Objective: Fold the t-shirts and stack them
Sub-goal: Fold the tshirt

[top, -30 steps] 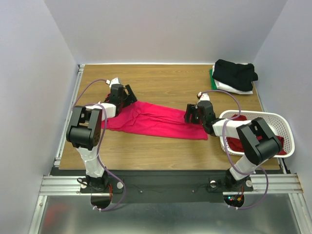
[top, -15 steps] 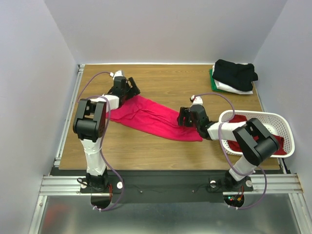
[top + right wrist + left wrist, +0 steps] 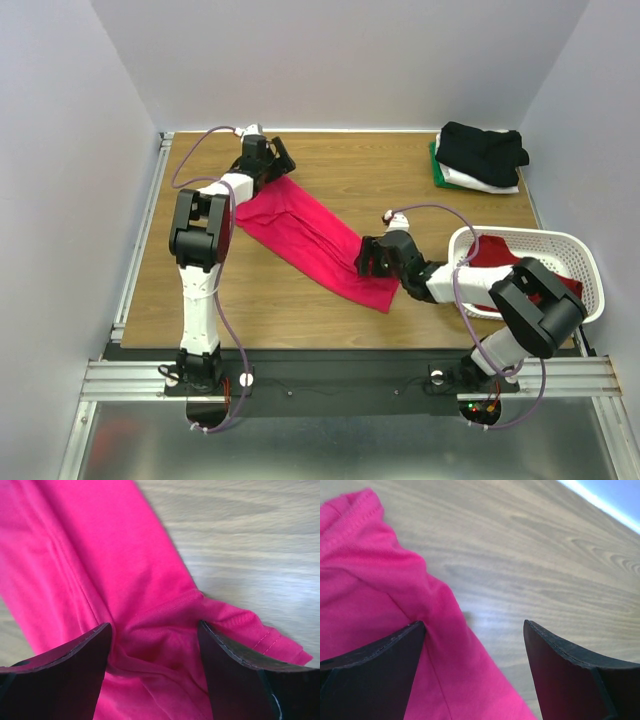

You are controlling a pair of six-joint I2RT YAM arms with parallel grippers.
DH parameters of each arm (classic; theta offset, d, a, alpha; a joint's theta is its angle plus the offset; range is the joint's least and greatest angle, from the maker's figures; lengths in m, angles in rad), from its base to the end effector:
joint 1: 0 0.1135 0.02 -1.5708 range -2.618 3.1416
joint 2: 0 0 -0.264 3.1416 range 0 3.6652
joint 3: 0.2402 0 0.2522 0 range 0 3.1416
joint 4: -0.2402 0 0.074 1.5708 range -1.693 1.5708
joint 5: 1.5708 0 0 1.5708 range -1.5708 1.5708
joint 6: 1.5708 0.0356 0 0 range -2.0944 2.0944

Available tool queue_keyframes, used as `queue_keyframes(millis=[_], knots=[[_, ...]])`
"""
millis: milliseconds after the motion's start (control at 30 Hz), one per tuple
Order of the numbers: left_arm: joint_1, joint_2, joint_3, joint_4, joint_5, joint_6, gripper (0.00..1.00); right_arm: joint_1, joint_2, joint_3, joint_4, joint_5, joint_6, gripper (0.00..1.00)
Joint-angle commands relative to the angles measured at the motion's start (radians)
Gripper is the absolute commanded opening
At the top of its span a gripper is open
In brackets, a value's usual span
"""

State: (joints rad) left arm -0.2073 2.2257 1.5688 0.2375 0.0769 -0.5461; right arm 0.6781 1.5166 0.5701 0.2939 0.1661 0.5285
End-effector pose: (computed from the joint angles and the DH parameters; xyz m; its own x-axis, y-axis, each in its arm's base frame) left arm 0.4999 -0.1079 0.1762 -0.4828 -0.4276 -0.7642 0.0271 0.8650 -0.5011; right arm 0.2251 0.1737 0.1472 -0.6688 0.0999 -0.7367 -0.2075 0.9265 0.3139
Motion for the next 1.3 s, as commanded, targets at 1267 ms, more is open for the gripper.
queue_keyframes(millis=[1267], knots=[[-0.001,-0.278,-0.351,0.028,-0.178,0.155,0.95,0.182,-0.177,-0.069,-0.128,-0.046,0.008,0.75]])
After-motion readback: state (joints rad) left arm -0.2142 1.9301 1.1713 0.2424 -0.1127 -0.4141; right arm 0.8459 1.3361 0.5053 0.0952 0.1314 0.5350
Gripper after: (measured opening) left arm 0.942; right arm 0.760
